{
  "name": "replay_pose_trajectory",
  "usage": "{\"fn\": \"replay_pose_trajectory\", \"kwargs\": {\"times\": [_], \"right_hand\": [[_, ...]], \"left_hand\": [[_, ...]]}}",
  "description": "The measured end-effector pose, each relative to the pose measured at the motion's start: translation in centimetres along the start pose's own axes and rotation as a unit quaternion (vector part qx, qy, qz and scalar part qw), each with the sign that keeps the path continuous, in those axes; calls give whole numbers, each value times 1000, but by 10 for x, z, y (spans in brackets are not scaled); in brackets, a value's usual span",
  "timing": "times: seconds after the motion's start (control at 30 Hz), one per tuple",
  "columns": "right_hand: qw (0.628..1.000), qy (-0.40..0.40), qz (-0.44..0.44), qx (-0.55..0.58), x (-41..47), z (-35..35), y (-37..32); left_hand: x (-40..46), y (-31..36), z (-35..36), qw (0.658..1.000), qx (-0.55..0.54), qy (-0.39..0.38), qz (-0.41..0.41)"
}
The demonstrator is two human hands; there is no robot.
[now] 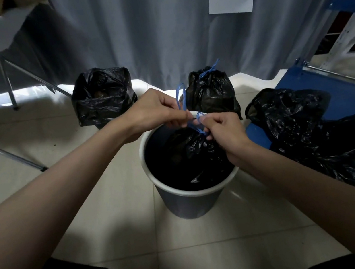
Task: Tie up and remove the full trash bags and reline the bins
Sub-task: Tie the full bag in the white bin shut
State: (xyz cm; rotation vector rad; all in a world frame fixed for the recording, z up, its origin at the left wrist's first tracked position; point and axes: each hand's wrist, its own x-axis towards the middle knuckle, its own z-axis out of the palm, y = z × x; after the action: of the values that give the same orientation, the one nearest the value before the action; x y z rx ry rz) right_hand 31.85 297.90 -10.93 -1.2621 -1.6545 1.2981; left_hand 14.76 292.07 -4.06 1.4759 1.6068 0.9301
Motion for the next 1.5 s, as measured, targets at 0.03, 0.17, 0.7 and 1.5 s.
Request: {"fn": "replay_pose_trajectory", "kwargs": {"times": [0.03,0.17,0.7,1.5], "right_hand": [[1000,-7,-13,-27,1,0,0],[980,-78,-99,-154,-5,3,-5],[985,-174,-10,7,-4,3,-8],[990,-126,10,58,0,-1,-4]], "left_hand": [[0,1,0,1000,-4,-7,0],[2,3,1,998,-57,36,11],[6,-14,8,997,-30,57,30],[0,-20,21,1000,0,10,-26]]}}
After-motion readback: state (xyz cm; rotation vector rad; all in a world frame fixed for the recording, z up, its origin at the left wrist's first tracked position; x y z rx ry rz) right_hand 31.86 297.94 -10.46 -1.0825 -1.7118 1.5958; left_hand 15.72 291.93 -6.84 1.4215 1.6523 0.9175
